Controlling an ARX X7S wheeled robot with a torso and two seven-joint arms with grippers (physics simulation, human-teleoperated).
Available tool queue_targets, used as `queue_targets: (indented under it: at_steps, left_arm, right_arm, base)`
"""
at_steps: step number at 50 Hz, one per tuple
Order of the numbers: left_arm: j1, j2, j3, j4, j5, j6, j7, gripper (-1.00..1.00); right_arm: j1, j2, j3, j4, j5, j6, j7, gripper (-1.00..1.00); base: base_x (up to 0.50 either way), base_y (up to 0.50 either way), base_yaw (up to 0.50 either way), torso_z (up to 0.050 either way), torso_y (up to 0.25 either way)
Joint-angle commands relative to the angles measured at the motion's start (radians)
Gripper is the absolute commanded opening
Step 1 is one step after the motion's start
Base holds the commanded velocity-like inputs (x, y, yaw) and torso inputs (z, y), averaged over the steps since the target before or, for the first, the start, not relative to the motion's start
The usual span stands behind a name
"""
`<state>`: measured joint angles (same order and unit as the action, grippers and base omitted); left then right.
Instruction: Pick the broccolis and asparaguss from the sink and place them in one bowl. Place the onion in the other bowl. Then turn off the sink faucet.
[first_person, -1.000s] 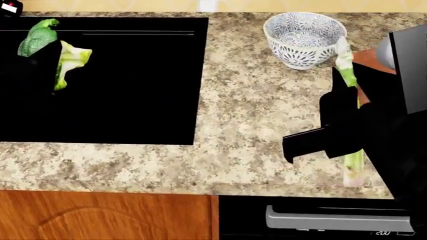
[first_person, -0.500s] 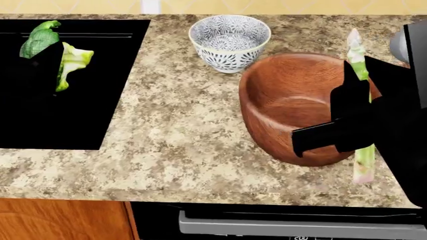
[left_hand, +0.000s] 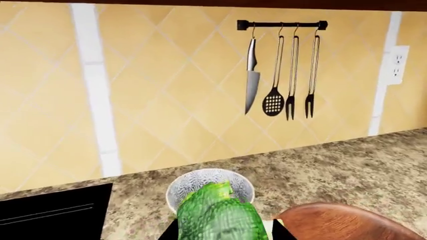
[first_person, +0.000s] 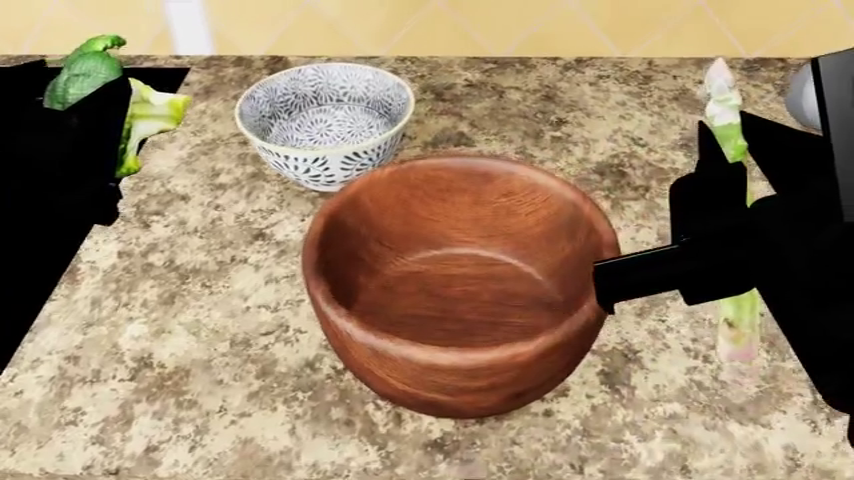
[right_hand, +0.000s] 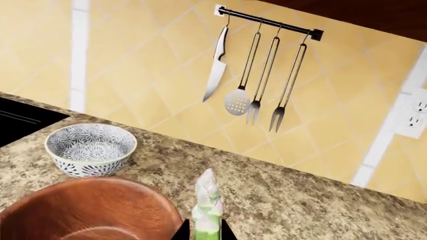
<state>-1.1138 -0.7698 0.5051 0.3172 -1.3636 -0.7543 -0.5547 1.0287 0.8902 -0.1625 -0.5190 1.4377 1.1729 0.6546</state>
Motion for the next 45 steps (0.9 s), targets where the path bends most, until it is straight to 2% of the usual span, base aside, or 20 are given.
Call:
queue_targets:
  at_steps: [1, 10, 18, 32, 37, 38, 39, 43, 45]
  left_arm:
    - [0.000, -0.006, -0.016, -0.006, -0.005, 0.010, 0.013, -1.00]
    - [0.010, -0.005, -0.018, 0.009, -0.011, 0.013, 0.000, -1.00]
    - [-0.003, 0.000, -0.016, 0.013, -0.022, 0.003, -0.009, -1.00]
    - [-0.006, -0.010, -0.023, 0.014, -0.033, 0.004, 0.003, -1.00]
    - [-0.056, 0.001, -0.024, 0.022, -0.107, -0.033, 0.025, -1.00]
    - [-0.109, 0.003, 0.008, 0.066, -0.159, -0.102, 0.080, -1.00]
    - [-0.140, 0.026, 0.009, 0.059, -0.260, -0.123, 0.034, -1.00]
    - [-0.230, 0.074, 0.066, 0.052, -0.332, -0.208, 0.018, -1.00]
    - [-0.246, 0.088, 0.094, 0.083, -0.309, -0.239, 0.045, -1.00]
  right_arm:
    - [-0.015, -0.015, -0.018, -0.019, -0.069, -0.022, -0.052, -1.00]
    - [-0.006, -0.011, -0.009, -0.009, -0.009, -0.004, -0.007, -1.00]
    - [-0.031, -0.007, -0.001, -0.012, -0.019, -0.024, -0.014, -1.00]
    - [0.013, -0.023, -0.036, -0.001, -0.003, 0.003, -0.016, -1.00]
    - [0.062, -0.030, -0.044, 0.012, 0.022, 0.021, -0.011, -1.00]
    - [0.067, -0.028, -0.045, 0.017, 0.026, 0.025, -0.006, -1.00]
    - [0.070, -0.028, -0.045, 0.022, 0.030, 0.027, -0.003, -1.00]
    - [0.081, -0.030, -0.055, 0.027, 0.039, 0.037, 0.002, -1.00]
    - [0.066, -0.023, -0.049, 0.021, 0.048, 0.033, 0.009, -1.00]
  base:
    - [0.50, 0.00, 0.00, 0.000, 0.010]
    - [0.48, -0.16, 0.00, 0.000, 0.001]
    - [0.14, -0.40, 0.00, 0.000, 0.001]
    - [0.19, -0.01, 0.00, 0.000, 0.001]
    - [0.00, 0.00, 0.00, 0.000, 0.002]
    - [0.00, 0.00, 0.00, 0.000, 0.000]
    - [0.00, 0.00, 0.00, 0.000, 0.000]
    - [0.00, 0.00, 0.00, 0.000, 0.000]
    - [0.00, 0.00, 0.00, 0.000, 0.000]
